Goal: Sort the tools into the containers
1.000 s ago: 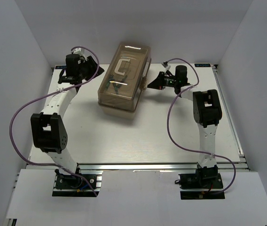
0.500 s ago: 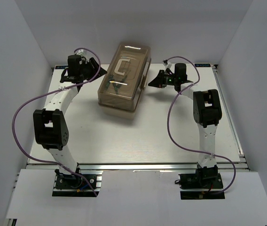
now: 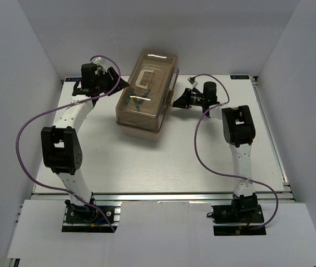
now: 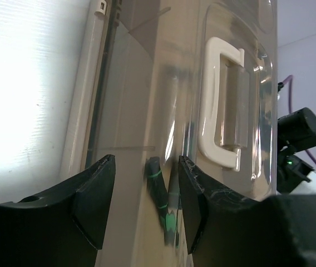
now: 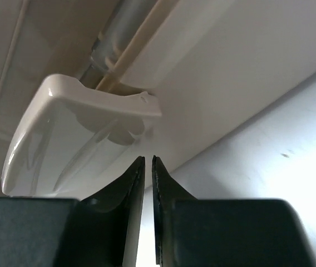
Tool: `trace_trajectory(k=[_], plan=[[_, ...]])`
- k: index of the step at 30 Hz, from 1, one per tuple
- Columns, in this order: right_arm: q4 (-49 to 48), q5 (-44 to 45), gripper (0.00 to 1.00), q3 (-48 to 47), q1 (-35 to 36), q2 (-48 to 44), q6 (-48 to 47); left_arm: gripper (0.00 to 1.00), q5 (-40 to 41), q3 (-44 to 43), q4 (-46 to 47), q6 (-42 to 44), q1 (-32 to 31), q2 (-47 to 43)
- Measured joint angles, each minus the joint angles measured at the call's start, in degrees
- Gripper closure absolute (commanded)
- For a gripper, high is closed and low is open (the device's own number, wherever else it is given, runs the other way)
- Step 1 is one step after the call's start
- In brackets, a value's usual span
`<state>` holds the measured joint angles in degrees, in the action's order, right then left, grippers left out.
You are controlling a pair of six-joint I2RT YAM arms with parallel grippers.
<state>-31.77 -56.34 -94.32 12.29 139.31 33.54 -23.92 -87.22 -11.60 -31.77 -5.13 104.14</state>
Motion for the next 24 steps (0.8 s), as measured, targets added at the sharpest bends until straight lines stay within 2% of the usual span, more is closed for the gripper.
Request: trace_trajectory(k=[8,14,24], plan=[[-15.4,-4.4,0.85,3.0,0.4,1.6,13.8,0.41,-1.8,-3.2,-0.2,0.0,-0.4,2.6],[-22.5,-5.8,0.88,3.8,-0.6,1.6,20.5,0.41,-2.5,-4.1,0.0,0.2,-1.1,3.5],[-26.4,-6.3,0.92,4.2,-0.9,1.6,24.4,0.41,-2.6,-4.3,-0.2,0.5,-1.1,3.6]])
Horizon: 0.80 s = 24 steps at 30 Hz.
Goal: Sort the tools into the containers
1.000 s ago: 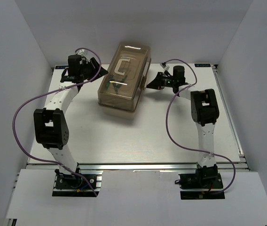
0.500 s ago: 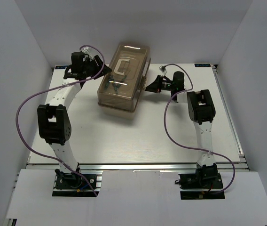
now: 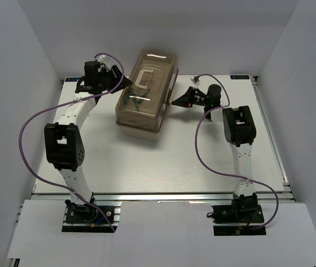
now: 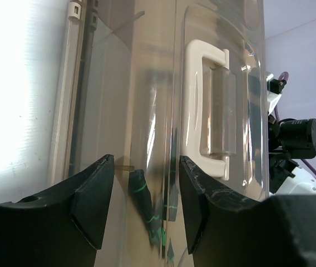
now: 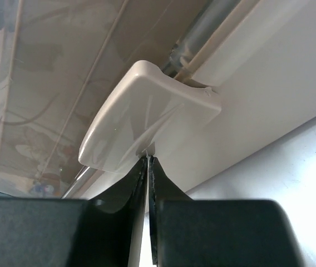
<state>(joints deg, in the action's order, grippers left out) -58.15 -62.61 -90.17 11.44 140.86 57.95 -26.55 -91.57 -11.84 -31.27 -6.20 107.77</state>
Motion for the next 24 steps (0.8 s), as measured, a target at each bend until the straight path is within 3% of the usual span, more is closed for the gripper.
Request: trace_trajectory(k=[13,24], plan=[[14.1,3.7,0.84,-0.5,1.6,0.0,-8.9,0.41,-0.2,-0.4,-0.2,0.2,0.0,0.3],[1.9,2.4,0.84,-2.7,1.3,3.6,1.5,0.41,-0.4,-0.2,0.2,0.0,0.0,0.3]])
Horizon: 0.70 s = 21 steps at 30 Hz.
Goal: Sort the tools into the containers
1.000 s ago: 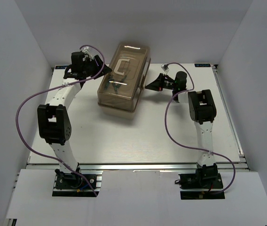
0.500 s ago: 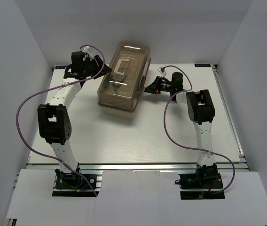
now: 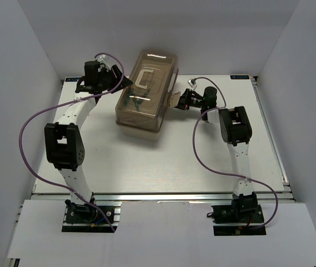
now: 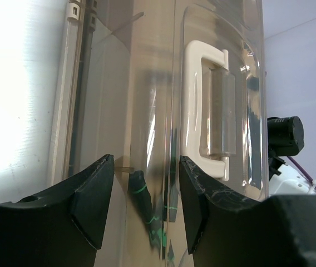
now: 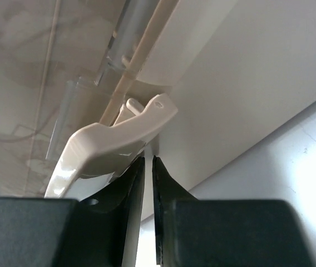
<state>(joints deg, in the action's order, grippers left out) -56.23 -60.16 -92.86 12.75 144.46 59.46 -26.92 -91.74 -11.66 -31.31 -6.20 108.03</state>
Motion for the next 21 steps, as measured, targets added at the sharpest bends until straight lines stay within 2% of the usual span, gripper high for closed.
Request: trace_trajectory(k=[11,18,21], plan=[[-4.4,-2.1,0.87,0.0,-0.4,0.8,4.2,0.41,-0.4,-0.2,0.6,0.0,0.0,0.5],[1.4,-3.7,0.88,-2.3,-0.4,0.8,-1.7,0.41,-0.5,-0.3,0.6,0.1,0.0,0.6],[0.9,-4.2,0.87,-2.4,-0.4,0.8,-0.8,0.41,-0.6,-0.3,0.9,0.2,0.0,0.7]])
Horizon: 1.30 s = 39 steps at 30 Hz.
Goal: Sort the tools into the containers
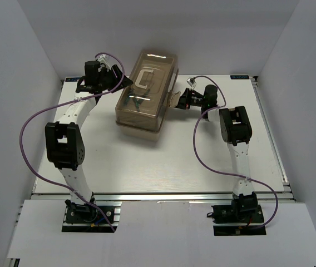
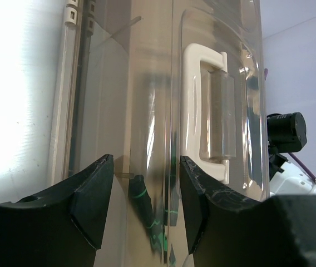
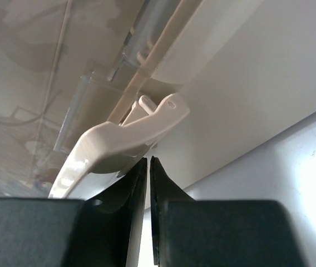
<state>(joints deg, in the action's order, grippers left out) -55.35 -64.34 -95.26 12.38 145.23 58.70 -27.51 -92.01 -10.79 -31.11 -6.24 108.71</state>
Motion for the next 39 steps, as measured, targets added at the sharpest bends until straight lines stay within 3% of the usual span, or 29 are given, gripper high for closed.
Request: trace_trajectory(k=[11,17,28,39], plan=[[-3.7,0.5,0.85,0.5,-0.5,0.0,7.5,0.41,-0.9,0.0,1.7,-0.2,0.0,0.7],[-2.1,0.5,0.93,0.0,-0.5,0.0,7.3,0.41,-0.9,0.0,1.8,-0.3,0.0,0.7],[31.5,5.0,0.93,-8.8,-0.5,-2.7,-17.8,0.41,-1.7,-2.7,1.9,-0.4,-0.2,3.1],[60.7,21.2,0.95,-13.7,1.7,-9.4,-40.1,0.41,-1.7,-2.7,2.5,-0.4,-0.2,3.2]])
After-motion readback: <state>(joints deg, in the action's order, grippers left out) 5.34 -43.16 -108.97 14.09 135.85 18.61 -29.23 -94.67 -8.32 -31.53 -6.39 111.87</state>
